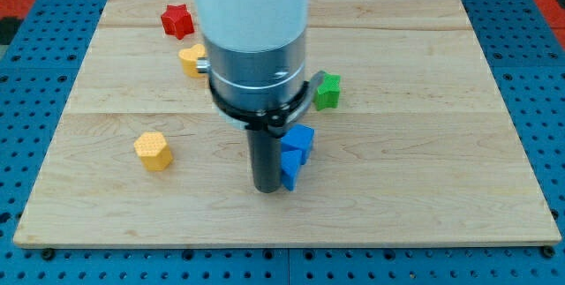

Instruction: Place the yellow hexagon to the left of blue triangle

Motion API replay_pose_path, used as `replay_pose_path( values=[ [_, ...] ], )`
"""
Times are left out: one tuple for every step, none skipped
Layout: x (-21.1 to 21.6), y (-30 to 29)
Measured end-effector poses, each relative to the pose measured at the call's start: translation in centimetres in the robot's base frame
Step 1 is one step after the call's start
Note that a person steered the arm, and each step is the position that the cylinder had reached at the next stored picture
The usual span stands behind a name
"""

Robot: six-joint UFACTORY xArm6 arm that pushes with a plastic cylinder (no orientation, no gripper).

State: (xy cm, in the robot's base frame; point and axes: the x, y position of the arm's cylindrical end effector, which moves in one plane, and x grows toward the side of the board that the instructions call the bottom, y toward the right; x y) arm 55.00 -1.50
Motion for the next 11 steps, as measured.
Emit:
replay_pose_path(
  values=[
    [-0.2,0.3],
    [0.4,-1.0],
    [2.1,-1.6],
    [3.0,-3.5],
    [3.0,-9.3],
    [2.7,-17.3],
    [-1.4,-20.7],
    [-4.6,-22.5],
    [-5.1,-20.1],
    [-5.1,-16.3],
    [-5.0,-12.6]
  ],
)
